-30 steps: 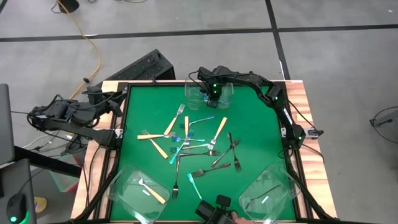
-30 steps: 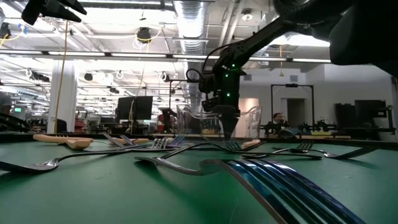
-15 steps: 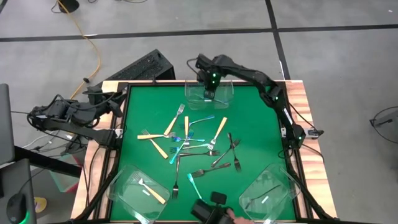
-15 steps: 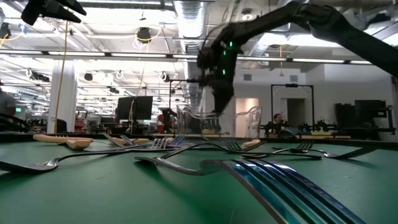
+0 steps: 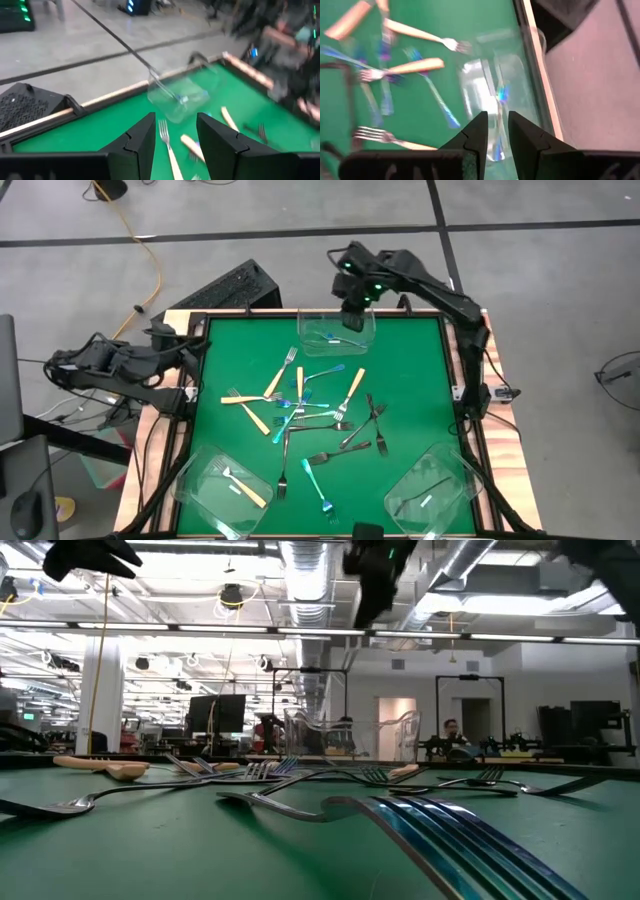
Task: Sort silverware by color (type)
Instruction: Put the orange fork into the bottom left transparent bin
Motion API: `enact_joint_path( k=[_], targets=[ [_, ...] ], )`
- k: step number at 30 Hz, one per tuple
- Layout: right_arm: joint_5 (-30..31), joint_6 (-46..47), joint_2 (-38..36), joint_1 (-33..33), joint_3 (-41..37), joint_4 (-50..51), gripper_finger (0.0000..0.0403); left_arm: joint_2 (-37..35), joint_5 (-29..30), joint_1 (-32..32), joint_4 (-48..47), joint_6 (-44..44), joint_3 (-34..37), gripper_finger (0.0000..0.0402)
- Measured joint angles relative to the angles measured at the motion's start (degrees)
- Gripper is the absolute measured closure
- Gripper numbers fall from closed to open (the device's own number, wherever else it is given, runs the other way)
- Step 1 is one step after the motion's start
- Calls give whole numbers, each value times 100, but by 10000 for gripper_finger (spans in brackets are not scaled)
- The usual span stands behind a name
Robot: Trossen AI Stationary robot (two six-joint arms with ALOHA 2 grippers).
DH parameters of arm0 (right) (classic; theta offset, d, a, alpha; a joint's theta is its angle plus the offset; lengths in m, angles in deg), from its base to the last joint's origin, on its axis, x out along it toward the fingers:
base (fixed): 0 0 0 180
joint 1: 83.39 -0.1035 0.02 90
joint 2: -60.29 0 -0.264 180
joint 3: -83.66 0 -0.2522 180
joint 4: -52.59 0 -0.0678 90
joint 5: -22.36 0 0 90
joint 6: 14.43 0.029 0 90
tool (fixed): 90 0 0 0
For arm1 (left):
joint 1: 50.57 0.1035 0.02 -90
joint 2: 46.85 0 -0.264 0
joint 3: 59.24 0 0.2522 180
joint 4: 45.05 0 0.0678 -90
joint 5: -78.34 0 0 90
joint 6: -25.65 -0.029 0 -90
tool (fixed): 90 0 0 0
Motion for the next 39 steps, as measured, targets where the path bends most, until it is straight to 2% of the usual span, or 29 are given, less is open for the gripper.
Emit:
enact_joint_path(
  k=[11, 18, 24, 28, 32, 37, 39],
  targets=[
    [-6, 302, -1069, -627, 4, 531, 306, 1413, -1537, 203, -1, -806, 0, 273],
    [-72, 322, -1102, -823, 0, 1093, 306, 2203, -2897, 1068, 1, -1621, 0, 273],
    [-97, 405, -989, -1019, -7, 1359, 306, 2884, -3549, 1976, 16, -2651, 0, 273],
    [-111, 405, -1011, -1173, 0, 1367, 306, 3362, -3953, 2369, 34, -3284, 0, 273],
    [-113, 465, -1011, -1282, 0, 1367, 306, 3779, -4028, 2576, 31, -3611, 0, 273],
    [-113, 551, -1022, -1381, 0, 1369, 306, 4141, -3179, 2610, -18, -2933, 2, 273],
    [-113, 551, -1020, -1411, 0, 1369, 306, 4229, -3138, 2607, -50, -2744, 2, 273]
  ],
)
